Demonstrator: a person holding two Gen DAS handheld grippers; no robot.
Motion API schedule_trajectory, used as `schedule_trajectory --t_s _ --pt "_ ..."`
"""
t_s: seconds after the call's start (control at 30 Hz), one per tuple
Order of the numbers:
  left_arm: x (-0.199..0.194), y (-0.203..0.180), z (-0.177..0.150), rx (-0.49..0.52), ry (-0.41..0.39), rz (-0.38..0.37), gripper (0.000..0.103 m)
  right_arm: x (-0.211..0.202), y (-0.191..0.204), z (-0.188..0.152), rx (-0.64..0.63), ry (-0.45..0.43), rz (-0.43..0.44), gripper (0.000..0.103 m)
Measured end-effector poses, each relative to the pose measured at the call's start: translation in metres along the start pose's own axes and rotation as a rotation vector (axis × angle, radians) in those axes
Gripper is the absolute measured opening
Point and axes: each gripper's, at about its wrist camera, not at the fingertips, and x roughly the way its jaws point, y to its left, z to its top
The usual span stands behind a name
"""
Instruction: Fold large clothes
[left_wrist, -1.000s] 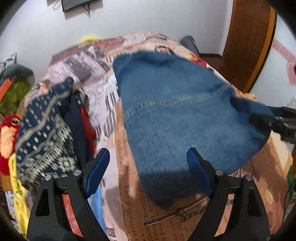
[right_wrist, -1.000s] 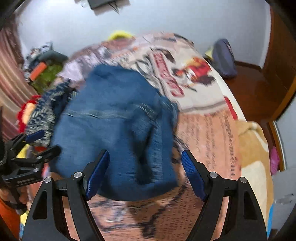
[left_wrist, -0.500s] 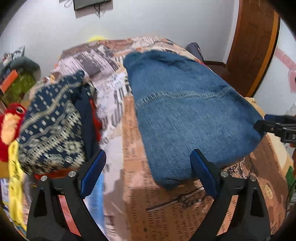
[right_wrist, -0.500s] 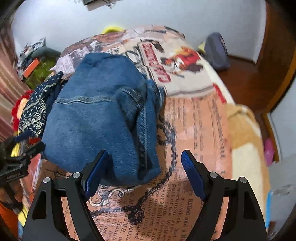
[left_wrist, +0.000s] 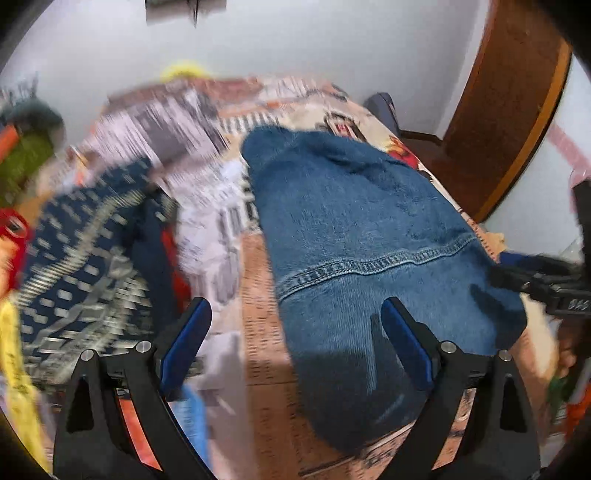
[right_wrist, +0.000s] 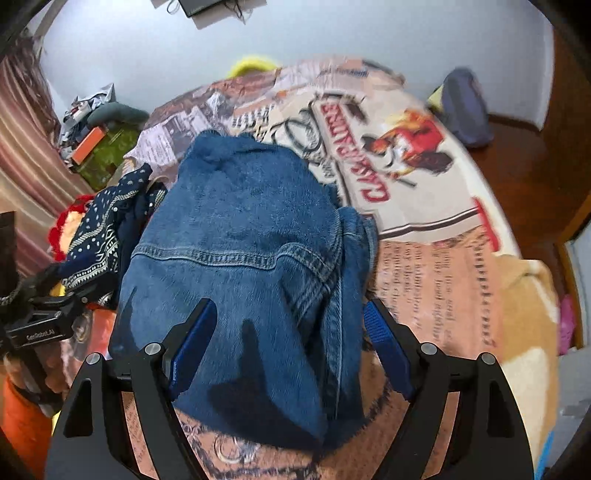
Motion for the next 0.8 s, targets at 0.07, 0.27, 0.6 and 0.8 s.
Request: schedule_trajectory --t_s 0.07,0.27,0.6,0.8 --pt "0.018 0.006 0.004 -0.036 0.04 -0.027 0.093 0.016 -0.012 0.005 0.026 0.048 0.023 0.079" --pt "0.064 0.024 0.013 -0.139 0.149 -0.217 0.094 0.054 -0.059 0.016 0.17 0.159 0.166 0.083" --pt "0.106 0.028 0.024 -0.191 0.249 -0.375 0.102 0.096 -0.068 0.018 0.23 0.212 0.396 0.097" --pt "0.111 0.014 0.029 -0.165 0.268 -0.384 0.102 0.097 -0.061 0.024 0.243 0.216 0.399 0.09"
